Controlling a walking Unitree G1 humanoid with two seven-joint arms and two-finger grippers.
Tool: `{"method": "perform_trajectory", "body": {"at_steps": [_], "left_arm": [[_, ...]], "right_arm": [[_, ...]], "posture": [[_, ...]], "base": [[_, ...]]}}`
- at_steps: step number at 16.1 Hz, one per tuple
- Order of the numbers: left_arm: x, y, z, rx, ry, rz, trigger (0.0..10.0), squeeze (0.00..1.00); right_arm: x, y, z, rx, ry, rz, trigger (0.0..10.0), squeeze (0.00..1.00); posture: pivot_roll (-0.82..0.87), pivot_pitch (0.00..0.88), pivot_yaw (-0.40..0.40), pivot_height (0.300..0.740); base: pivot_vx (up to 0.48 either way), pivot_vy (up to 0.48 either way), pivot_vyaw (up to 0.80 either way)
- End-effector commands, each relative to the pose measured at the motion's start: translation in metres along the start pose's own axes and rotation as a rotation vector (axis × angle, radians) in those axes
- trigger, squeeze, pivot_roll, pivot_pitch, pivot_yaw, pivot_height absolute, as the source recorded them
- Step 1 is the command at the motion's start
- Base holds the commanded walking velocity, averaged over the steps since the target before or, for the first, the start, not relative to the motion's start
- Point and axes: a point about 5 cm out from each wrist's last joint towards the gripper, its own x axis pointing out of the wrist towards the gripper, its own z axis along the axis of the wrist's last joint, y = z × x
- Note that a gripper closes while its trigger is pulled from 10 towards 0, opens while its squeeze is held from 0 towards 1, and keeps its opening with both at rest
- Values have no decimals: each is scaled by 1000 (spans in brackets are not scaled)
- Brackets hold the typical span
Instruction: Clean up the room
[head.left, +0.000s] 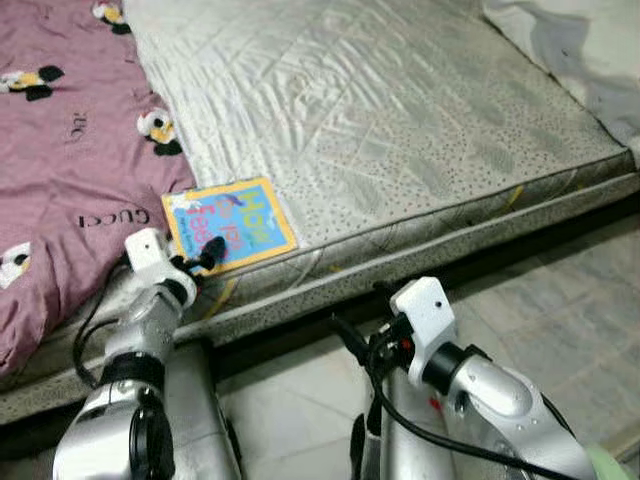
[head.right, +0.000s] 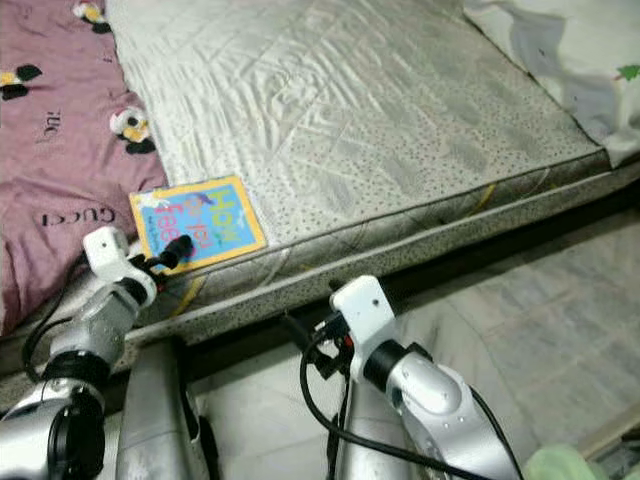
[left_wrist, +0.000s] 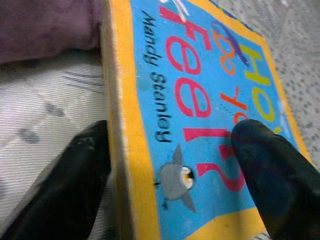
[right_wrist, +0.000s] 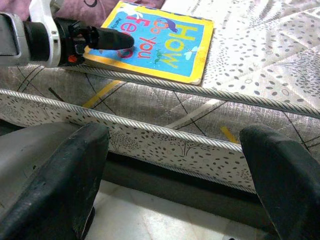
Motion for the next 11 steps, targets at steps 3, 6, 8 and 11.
{"method": "perform_trajectory", "body": {"at_steps": [3, 6, 8, 11], "left_arm": [[4, -7, -9, 4, 47, -30, 0, 0], [5, -9, -3, -11, 10, -54, 0, 0], [6, -9, 2, -14, -5, -54, 0, 0], [8, -9, 8, -1, -22, -58, 0, 0]], "right_arm": [[-1, -3, -1, 0, 4, -29, 10000, 0], [2, -4, -1, 0, 0, -31, 10000, 0], [5, -5, 0, -2, -11, -36, 10000, 0], [14, -6, 2, -3, -25, -39, 10000, 0]], "posture": [[-261, 163, -47, 515], [-254, 150, -43, 515], [-243, 136, -39, 515], [-225, 116, -29, 515]], "base": [[0, 0, 0], [0, 0, 0], [0, 0, 0], [0, 0, 0]]}}
